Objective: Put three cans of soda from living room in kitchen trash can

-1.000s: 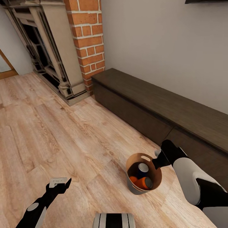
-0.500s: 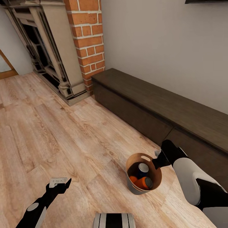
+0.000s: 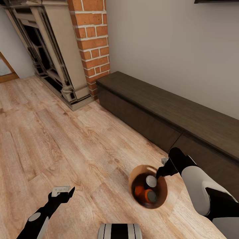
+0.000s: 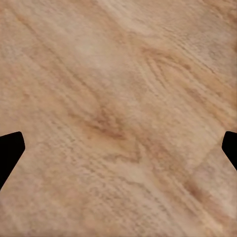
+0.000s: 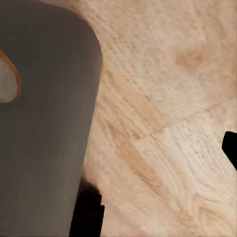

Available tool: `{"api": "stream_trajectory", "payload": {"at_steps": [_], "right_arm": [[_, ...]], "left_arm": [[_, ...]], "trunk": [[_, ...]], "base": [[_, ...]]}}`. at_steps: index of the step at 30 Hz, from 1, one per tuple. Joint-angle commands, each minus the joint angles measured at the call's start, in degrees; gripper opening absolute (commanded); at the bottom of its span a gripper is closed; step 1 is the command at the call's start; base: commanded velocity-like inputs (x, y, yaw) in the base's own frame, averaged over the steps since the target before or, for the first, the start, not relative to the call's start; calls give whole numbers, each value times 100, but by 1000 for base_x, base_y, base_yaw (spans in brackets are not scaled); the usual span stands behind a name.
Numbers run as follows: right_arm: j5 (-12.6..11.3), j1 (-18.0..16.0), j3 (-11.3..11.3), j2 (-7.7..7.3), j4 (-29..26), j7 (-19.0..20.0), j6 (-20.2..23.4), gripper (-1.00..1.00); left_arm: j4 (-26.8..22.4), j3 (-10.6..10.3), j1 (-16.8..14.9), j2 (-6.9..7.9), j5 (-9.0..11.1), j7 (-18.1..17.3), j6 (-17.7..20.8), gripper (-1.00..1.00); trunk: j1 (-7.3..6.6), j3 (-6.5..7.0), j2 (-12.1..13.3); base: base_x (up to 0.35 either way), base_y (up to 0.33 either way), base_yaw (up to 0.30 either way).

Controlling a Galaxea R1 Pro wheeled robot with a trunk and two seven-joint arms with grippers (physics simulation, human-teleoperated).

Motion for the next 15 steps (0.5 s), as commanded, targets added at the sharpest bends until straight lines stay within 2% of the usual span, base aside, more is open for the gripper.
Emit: {"api": "stream_trajectory", "payload": {"at_steps": [1, 15], "right_arm": [[0, 0, 0, 0, 0, 0, 0, 100], [-7, -2, -4, -2, 0, 0, 0, 100]], "left_arm": [[-1, 0, 0, 0, 0, 0, 0, 100], [-2, 0, 0, 0, 0, -6, -18, 100]], "trunk": [[0, 0, 0], [0, 0, 0]], "base": [[0, 0, 0], [0, 0, 0]]}}
